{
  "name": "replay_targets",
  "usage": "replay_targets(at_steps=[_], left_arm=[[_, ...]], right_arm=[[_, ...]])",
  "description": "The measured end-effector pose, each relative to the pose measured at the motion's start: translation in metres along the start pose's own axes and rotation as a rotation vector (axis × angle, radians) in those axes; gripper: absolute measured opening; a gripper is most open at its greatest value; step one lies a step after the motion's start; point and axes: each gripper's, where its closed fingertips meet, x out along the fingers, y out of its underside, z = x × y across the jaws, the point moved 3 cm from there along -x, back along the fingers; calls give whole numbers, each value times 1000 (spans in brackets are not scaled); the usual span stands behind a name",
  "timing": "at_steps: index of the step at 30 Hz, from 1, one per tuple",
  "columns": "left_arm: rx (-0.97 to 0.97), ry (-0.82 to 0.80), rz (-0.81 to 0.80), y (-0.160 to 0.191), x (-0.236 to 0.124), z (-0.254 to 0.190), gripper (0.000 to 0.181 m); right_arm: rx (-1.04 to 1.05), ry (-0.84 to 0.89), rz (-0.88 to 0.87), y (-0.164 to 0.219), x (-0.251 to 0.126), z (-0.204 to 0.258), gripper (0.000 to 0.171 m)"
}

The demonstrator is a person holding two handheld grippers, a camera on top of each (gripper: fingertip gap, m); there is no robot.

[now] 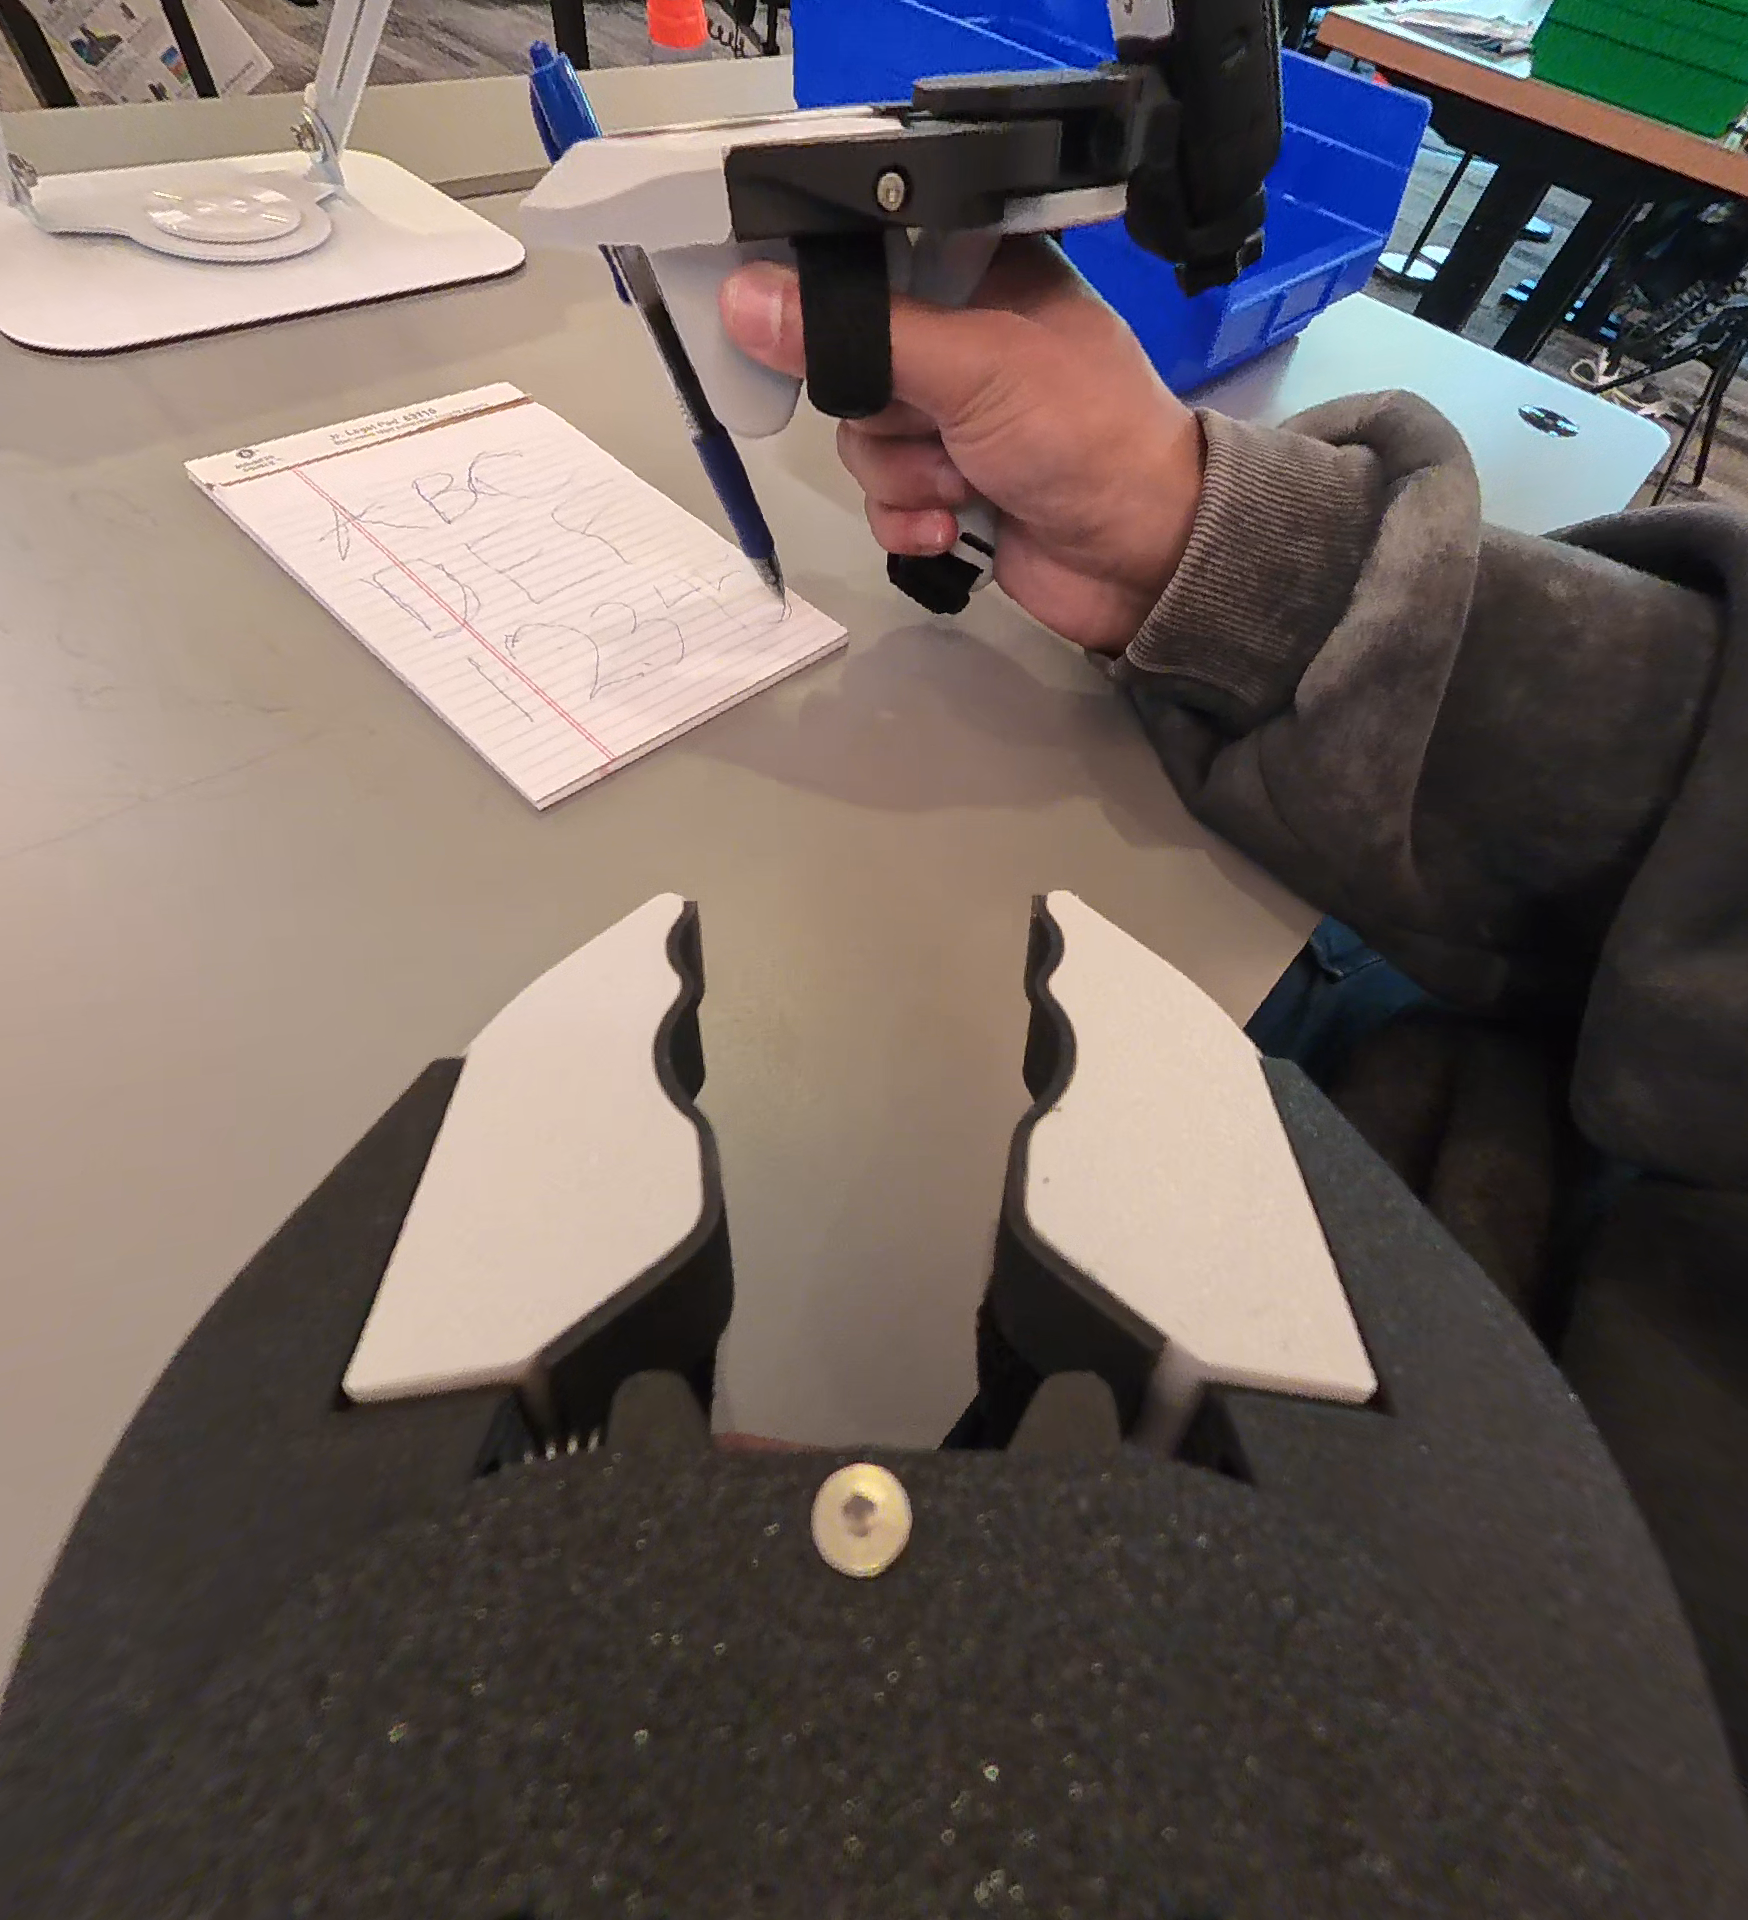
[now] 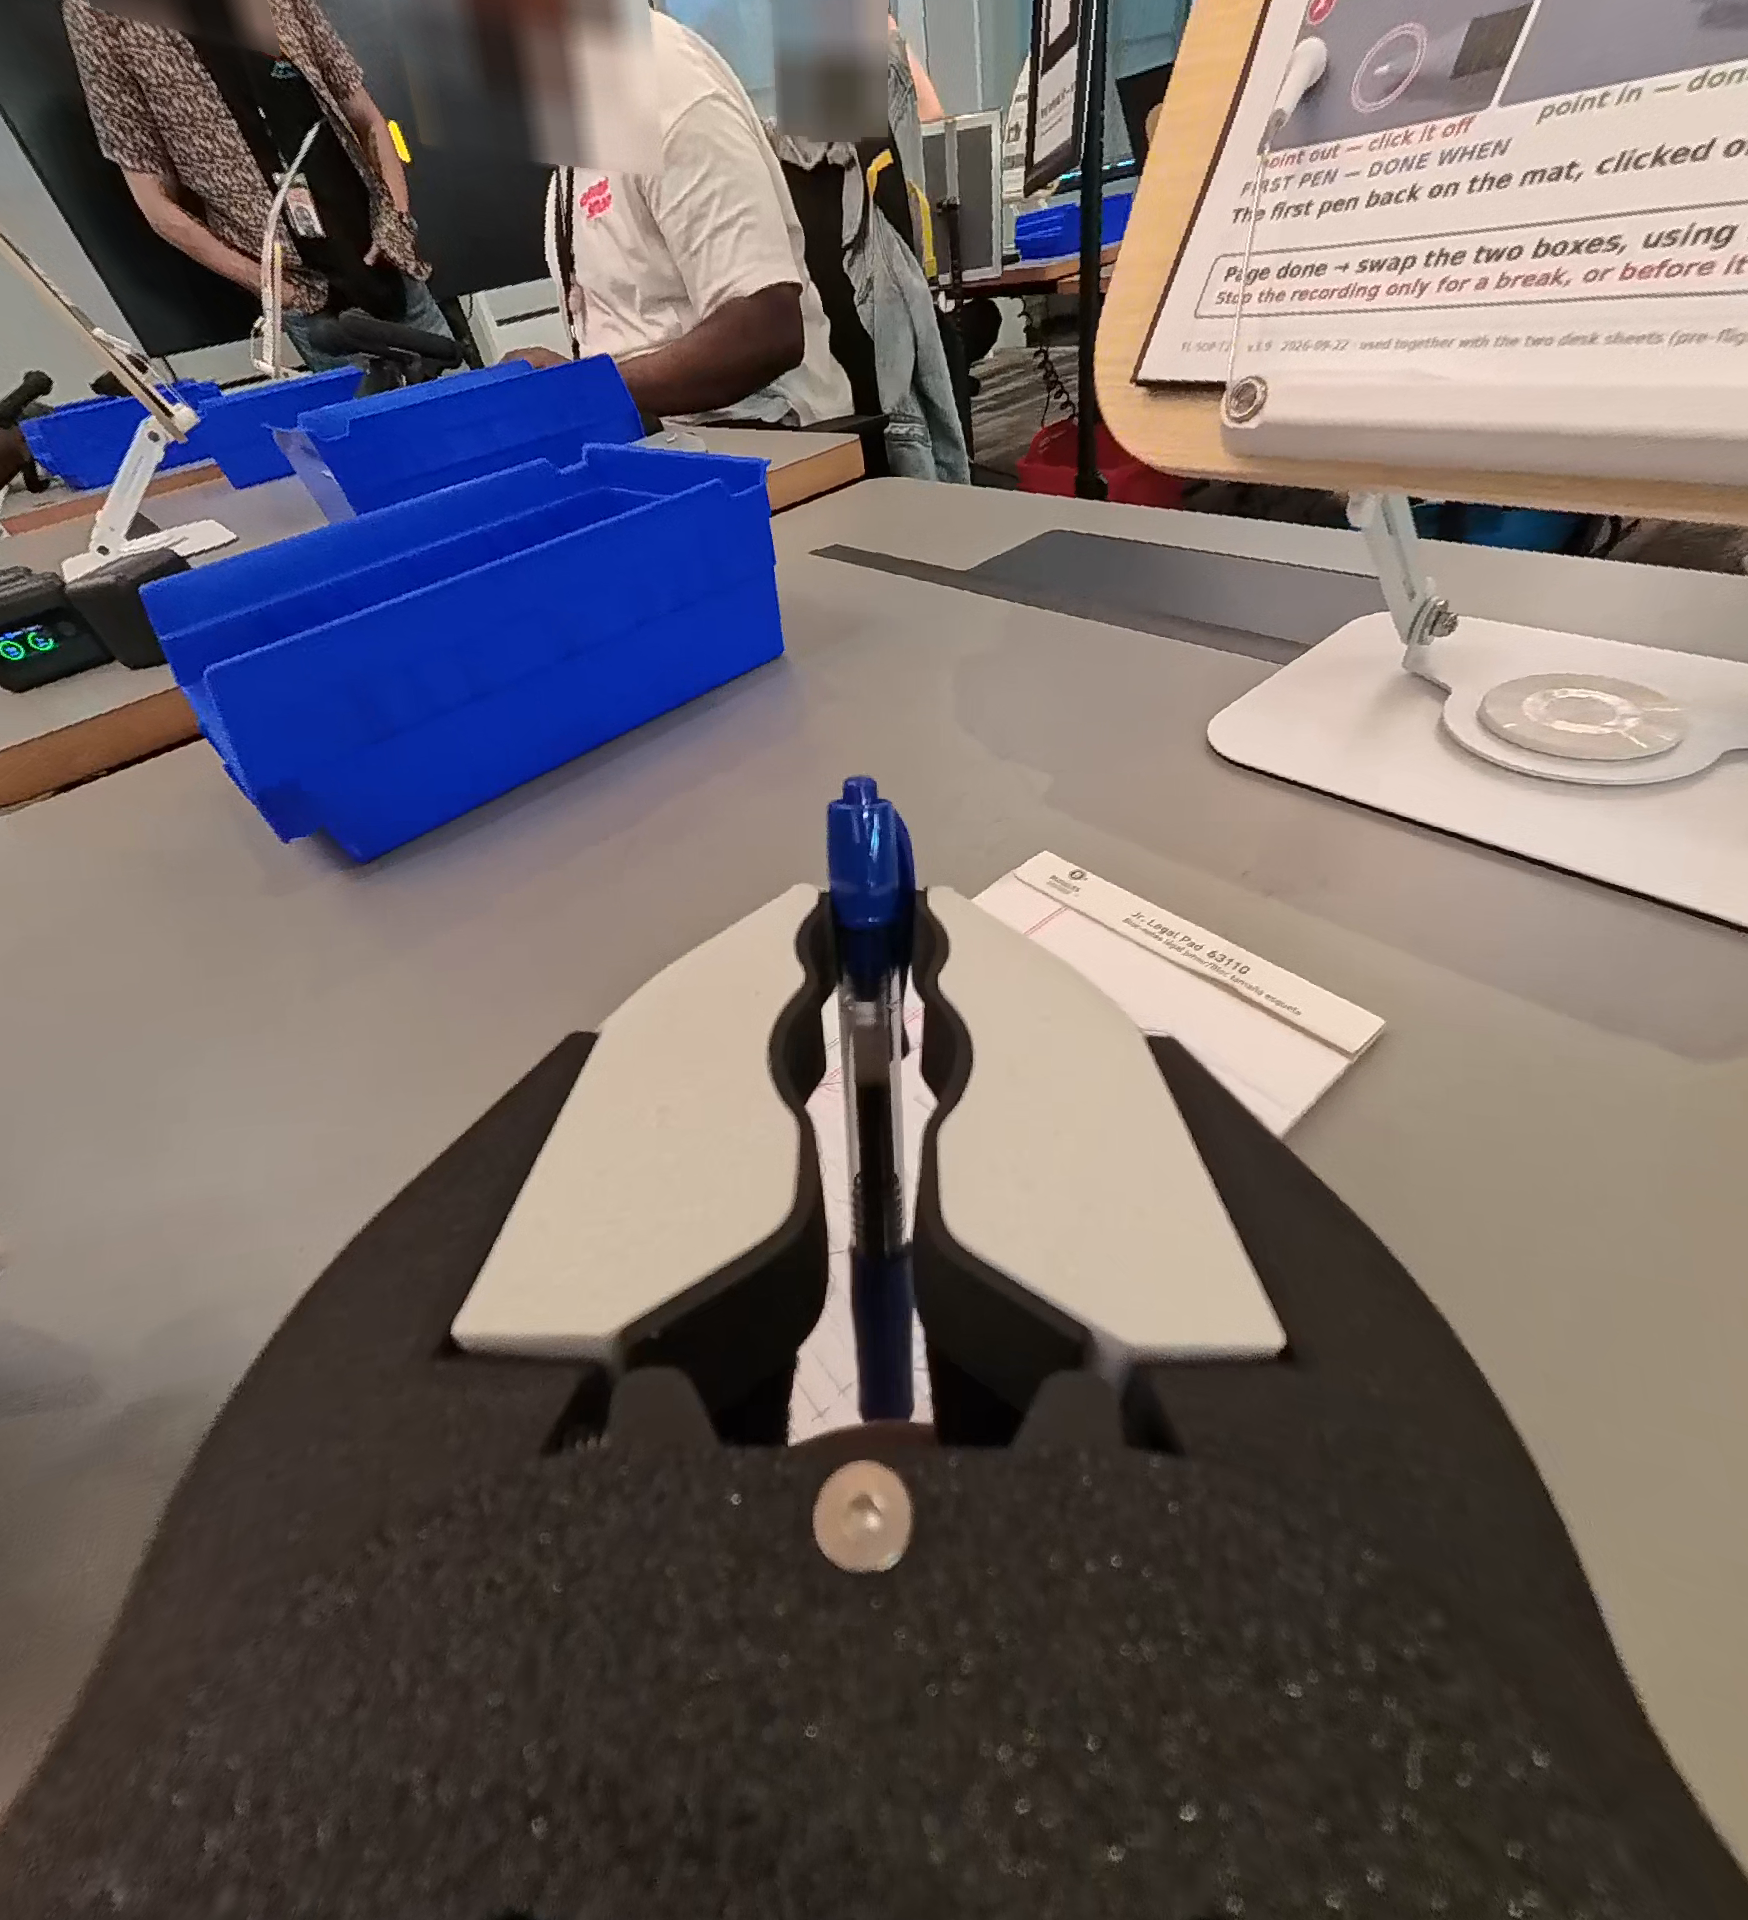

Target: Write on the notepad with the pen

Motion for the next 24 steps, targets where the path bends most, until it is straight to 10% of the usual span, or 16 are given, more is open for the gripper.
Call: replay_targets(at_steps=[24], left_arm=[[2,0,12,3,2,1,59]], right_arm=[[-8,-1,7,-3,8,-12,13]])
